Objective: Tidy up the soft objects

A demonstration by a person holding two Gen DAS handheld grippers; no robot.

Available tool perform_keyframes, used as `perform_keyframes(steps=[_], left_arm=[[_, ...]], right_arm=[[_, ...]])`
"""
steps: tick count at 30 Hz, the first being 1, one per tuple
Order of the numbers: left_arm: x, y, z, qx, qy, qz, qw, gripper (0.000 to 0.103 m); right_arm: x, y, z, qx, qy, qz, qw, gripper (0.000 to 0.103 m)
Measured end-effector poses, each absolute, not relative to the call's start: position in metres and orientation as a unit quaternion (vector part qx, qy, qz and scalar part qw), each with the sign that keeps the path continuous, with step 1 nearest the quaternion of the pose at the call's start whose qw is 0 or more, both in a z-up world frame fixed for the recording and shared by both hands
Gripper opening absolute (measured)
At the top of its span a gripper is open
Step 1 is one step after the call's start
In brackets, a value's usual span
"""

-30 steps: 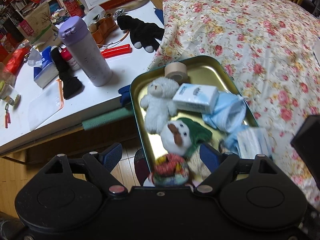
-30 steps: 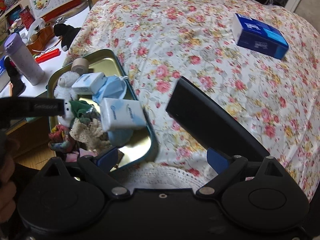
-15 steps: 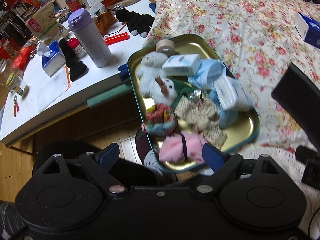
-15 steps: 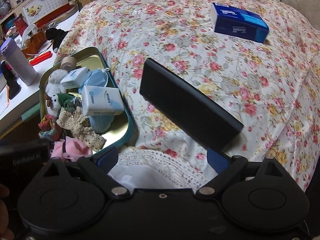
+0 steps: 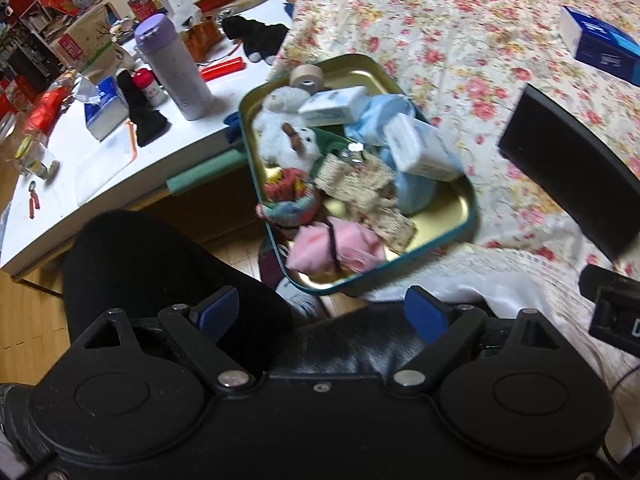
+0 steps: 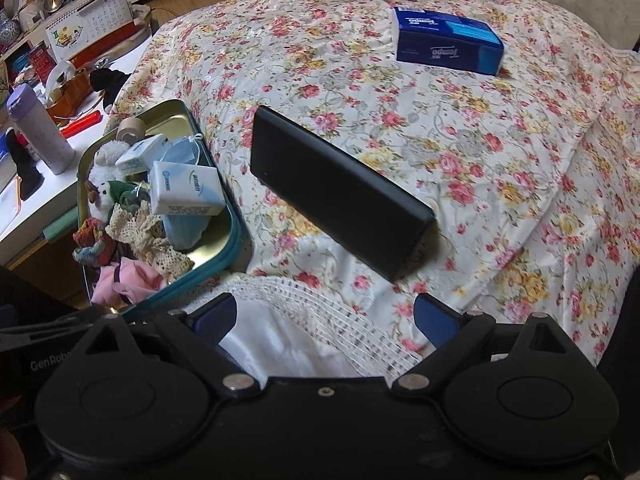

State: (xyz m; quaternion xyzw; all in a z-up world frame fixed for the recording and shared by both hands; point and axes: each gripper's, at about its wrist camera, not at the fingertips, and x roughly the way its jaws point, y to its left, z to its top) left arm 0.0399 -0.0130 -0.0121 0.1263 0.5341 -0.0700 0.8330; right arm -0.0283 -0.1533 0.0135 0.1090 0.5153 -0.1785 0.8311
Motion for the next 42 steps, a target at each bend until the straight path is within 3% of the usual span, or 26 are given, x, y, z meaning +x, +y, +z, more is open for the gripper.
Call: perform_keyframes(steps=[42], left_arm=[[0.019, -0.007, -0.016, 0.098, 0.553, -0.070, 0.824, 0.088]], right_arm=[[-0.049, -0.150, 0.020, 0.088, 0.514, -0.186, 0.833, 0.095]])
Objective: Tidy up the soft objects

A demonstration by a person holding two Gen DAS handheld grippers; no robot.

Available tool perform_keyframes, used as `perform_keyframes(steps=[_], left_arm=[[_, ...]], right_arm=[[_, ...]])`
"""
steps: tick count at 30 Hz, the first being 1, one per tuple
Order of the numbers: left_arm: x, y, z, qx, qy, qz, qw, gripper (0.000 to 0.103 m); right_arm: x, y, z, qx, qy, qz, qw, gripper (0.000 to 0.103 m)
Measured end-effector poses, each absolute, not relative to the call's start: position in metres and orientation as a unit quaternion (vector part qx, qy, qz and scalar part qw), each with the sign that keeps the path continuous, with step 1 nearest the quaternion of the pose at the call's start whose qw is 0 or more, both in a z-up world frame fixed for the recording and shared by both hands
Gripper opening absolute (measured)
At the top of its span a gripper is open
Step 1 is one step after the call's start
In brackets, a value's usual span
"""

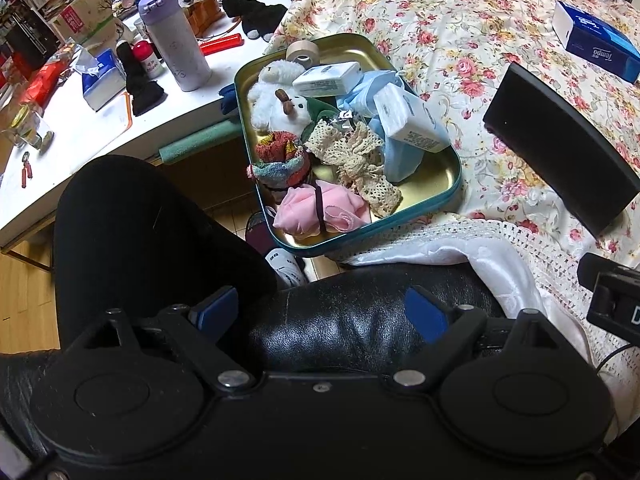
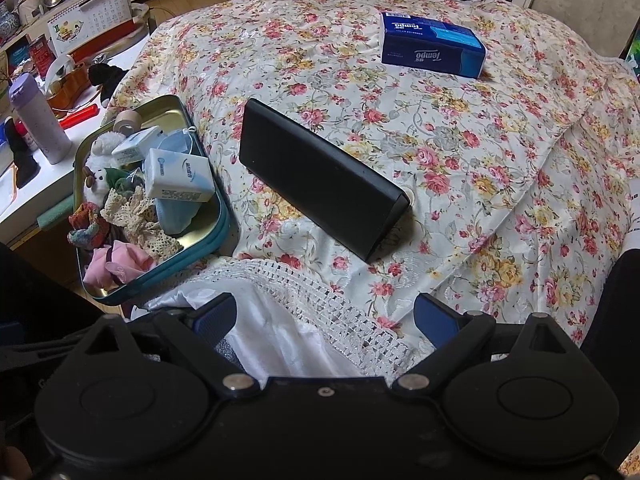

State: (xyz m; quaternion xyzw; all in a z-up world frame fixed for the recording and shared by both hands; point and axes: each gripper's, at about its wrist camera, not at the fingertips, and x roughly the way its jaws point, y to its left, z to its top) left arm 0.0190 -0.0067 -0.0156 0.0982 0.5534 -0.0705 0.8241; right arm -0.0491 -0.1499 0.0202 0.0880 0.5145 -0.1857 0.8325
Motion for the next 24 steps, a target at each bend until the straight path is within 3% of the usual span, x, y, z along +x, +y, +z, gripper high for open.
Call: perform_keyframes(steps=[24], left_arm=[[0.0175, -0.0044, -0.0147, 0.091, 0.552, -0.068, 0.826, 0.088]], right_arm=[[-0.0507, -0.1446, 0.0200, 0.079, 0.515, -0.181, 0.834, 0.095]])
